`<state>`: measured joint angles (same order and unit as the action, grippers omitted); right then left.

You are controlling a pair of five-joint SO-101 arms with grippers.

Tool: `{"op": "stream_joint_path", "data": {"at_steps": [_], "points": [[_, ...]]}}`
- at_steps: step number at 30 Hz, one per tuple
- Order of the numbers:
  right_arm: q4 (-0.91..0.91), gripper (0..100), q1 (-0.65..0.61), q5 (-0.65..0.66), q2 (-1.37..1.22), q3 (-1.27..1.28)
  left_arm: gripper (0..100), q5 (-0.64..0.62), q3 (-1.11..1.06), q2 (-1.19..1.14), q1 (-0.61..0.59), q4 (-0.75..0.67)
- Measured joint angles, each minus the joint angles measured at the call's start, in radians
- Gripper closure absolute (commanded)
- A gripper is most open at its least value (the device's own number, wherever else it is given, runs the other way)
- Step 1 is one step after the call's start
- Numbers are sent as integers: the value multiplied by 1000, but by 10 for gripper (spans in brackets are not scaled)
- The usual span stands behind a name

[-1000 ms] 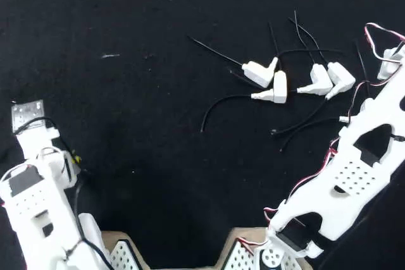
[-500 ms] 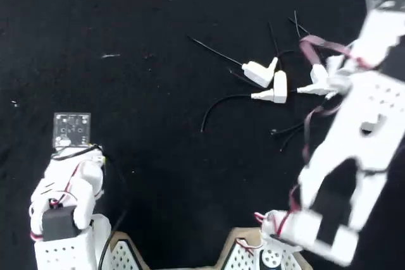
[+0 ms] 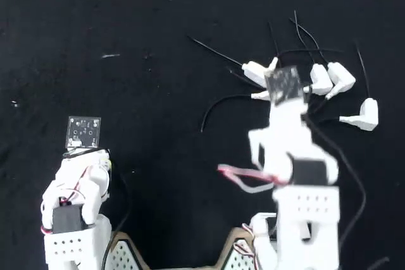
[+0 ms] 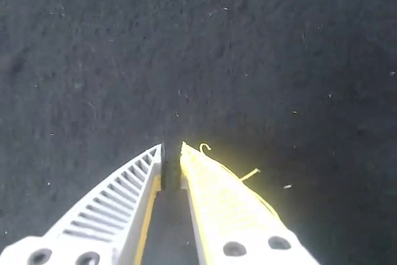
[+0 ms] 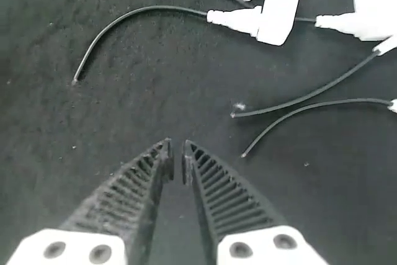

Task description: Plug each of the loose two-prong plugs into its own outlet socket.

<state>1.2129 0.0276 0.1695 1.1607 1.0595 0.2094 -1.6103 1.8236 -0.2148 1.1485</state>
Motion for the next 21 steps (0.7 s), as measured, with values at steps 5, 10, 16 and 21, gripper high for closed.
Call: {"op": "stream_joint_path", "data": {"at_steps": [5,10,16,21], "points": [[83,983,-9,-107,353,169,938,-40,0,-2,29,106],[160,983,-11,-117,631,345,935,-264,0,2,101,147],[170,983,-11,-143,638,453,938,-321,-44,6,137,147],[170,983,-11,-209,638,466,937,-290,-57,0,137,147]]}}
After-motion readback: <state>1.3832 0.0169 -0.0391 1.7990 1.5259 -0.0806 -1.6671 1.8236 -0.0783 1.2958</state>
